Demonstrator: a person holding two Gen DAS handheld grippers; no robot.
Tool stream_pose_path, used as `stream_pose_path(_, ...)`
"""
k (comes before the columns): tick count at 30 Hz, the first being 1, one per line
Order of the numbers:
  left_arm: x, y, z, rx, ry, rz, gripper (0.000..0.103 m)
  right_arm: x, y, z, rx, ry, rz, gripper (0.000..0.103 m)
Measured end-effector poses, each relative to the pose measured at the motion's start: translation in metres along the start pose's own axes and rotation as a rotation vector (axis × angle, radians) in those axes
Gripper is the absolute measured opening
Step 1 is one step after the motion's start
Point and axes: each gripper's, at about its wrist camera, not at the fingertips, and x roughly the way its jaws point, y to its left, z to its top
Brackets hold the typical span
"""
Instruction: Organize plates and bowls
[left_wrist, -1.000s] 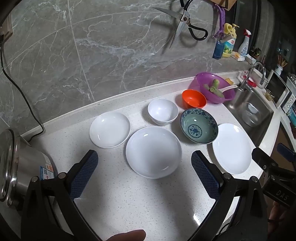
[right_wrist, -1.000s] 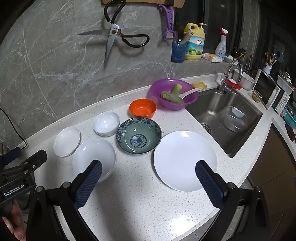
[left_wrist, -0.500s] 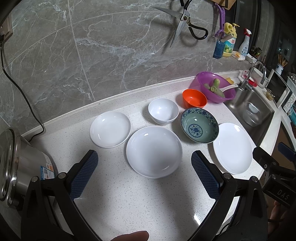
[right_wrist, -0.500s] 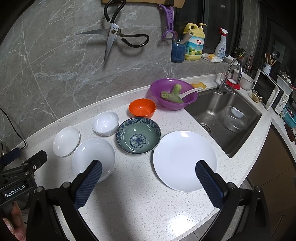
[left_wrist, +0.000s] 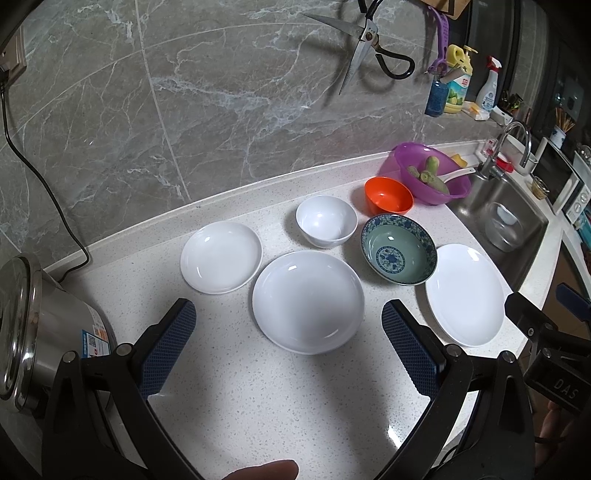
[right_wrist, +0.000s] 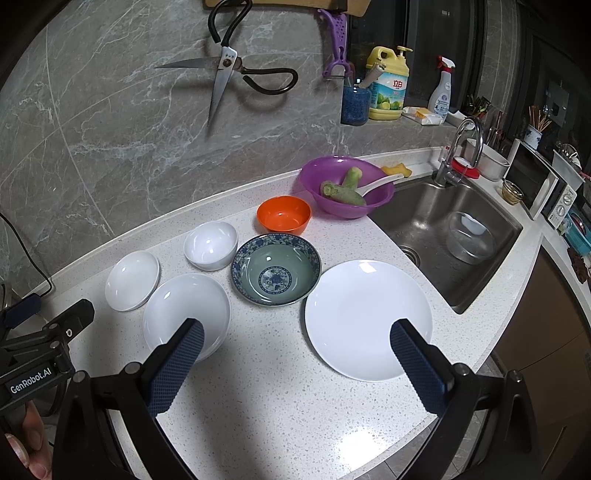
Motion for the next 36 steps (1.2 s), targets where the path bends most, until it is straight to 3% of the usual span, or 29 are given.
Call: stream_pose_path(36,-0.0009,-0.0016,-0.0007,0.002,0.001,0.003,0.102,-0.0007,-0.0007,-0.0001,-0.002,0.0,-0.003,0.103)
